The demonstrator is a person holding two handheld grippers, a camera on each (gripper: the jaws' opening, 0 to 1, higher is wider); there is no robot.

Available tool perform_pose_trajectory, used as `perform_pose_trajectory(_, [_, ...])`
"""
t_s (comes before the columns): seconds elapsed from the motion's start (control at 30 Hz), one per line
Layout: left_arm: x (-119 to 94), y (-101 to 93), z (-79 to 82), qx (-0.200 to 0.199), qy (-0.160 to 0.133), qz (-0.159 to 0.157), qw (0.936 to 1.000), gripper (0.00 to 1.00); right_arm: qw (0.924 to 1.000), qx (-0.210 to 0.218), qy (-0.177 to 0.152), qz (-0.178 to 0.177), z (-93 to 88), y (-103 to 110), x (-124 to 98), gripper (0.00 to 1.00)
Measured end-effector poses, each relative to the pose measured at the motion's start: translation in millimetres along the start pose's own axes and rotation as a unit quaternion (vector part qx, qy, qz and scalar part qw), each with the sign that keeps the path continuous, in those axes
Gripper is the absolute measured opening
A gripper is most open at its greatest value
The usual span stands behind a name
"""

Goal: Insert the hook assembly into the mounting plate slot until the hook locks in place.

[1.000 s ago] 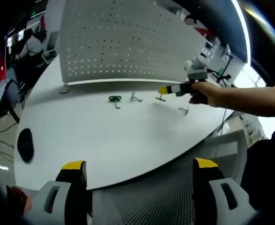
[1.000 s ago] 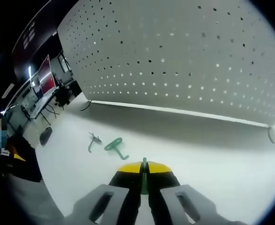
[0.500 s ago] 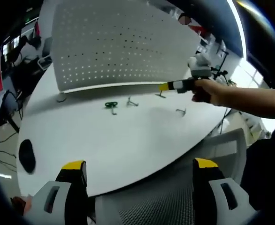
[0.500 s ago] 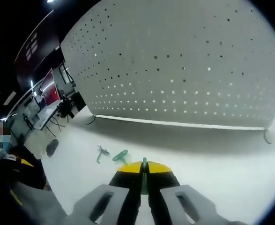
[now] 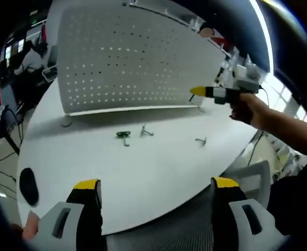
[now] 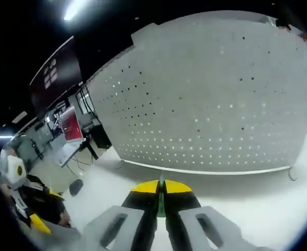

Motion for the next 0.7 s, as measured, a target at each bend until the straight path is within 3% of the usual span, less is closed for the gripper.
perform_pose_trajectory(0.17, [2.6, -3.0, 14.4, -0.012, -0.015, -0.01, 0.9998, 0.82, 0.9991, 0.012, -0.011, 0.04, -0.2, 20.3, -6.1, 0.0])
perform_pose_trajectory(0.23, [3.3, -8.5, 20.5, -0.039, -0.025, -0.027, 0.9986, 0.83, 0.9987, 0.017, -0.016, 0.046, -0.7, 26.3, -9.0, 0.0])
perform_pose_trajectory(0.33, [3.3, -8.0, 26.1, -0.039, -0.034, -0.026, 0.9983, 0.78, 0.9983, 0.014, -0.022, 0.052, -2.7, 38.7, -13.7, 0.0])
perform_pose_trajectory(0.53, [9.4, -13.0, 33.0, -0.063, -0.039, -0.035, 0.9966, 0.74, 0.9934, 0.007, -0.048, 0.104, -4.0, 78.0, -18.1, 0.0])
perform_pose_trajectory(0.63, [9.3, -15.9, 49.2, -0.104, -0.083, -0.045, 0.9901, 0.74, 0.9921, 0.015, -0.045, 0.116, -8.4, 86.9, -14.9, 0.0])
perform_pose_trajectory(0.7, [9.1, -16.5, 51.8, -0.11, -0.083, -0.051, 0.9891, 0.7, 0.9905, 0.024, -0.052, 0.125, -6.9, 95.8, -15.8, 0.0])
Point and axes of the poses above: the point that each gripper's makers call its tool centre point, and the gripper's own axes: x roughly forward along the fingers, y roughly to its left, z roughly out of its top, the point moved 2 cm from there along -x, roughly backward along the fingers, and after that the axes turned 1 degree about -z, right-handed, at the moved point
